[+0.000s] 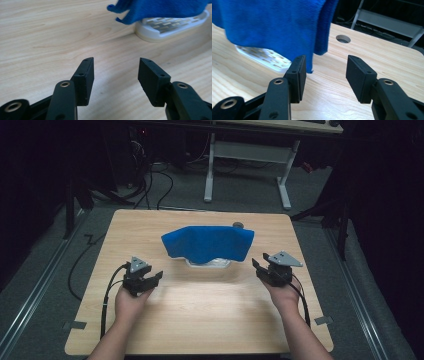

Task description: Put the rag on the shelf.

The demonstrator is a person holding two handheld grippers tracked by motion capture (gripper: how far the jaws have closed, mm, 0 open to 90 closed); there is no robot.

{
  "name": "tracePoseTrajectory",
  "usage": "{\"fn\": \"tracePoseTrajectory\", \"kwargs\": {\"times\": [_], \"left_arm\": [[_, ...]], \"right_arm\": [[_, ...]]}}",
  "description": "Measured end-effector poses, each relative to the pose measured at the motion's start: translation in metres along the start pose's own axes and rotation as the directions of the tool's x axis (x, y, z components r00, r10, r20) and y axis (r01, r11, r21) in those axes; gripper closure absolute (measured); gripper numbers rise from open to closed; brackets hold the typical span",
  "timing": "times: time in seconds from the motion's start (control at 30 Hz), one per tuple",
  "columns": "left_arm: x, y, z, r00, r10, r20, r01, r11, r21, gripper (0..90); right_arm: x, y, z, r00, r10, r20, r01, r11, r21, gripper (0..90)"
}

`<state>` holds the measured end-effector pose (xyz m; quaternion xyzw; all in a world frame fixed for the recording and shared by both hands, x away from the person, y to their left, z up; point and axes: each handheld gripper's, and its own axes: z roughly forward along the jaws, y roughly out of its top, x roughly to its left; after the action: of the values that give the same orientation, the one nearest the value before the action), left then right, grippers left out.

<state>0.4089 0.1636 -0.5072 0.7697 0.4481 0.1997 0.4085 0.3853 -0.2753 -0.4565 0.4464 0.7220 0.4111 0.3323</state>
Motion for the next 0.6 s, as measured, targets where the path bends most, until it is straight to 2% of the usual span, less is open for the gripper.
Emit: {"fn": "tracePoseTrajectory", "kwargs": {"times": [0.2, 0.27, 0.4, 0.47, 0.53, 0.6], "left_arm": [[-0.014, -0.009, -0.01, 0.9996, 0.019, 0.022, -0.019, 0.9998, 0.001, 46.6], [-0.018, -0.013, -0.012, 0.9992, 0.008, 0.038, -0.008, 1.0, 0.005, 46.6], [-0.034, -0.02, -0.016, 0.9965, 0.022, 0.08, -0.023, 0.9996, 0.015, 46.6], [-0.05, -0.024, -0.017, 0.9939, 0.058, 0.094, -0.06, 0.998, 0.022, 46.0], [-0.064, -0.029, -0.019, 0.9912, 0.073, 0.11, -0.076, 0.9968, 0.024, 45.8], [-0.079, -0.037, -0.023, 0.9887, 0.048, 0.142, -0.053, 0.9982, 0.028, 45.3]], "right_arm": [[0.013, -0.013, -0.009, 0.9997, 0.013, -0.019, -0.012, 1.0, 0.013, 50.3], [0.018, -0.019, -0.012, 0.9997, 0.014, -0.021, -0.013, 1.0, 0.014, 50.0], [0.03, -0.031, -0.017, 0.999, 0.025, -0.037, -0.024, 0.999, 0.028, 48.2], [0.038, -0.037, -0.019, 0.9991, 0.011, -0.042, -0.009, 0.999, 0.043, 47.0], [0.045, -0.042, -0.022, 0.9991, -0.006, -0.042, 0.008, 0.999, 0.051, 45.6], [0.053, -0.049, -0.028, 0.9989, -0.018, -0.043, 0.02, 0.998, 0.057, 44.0]]}}
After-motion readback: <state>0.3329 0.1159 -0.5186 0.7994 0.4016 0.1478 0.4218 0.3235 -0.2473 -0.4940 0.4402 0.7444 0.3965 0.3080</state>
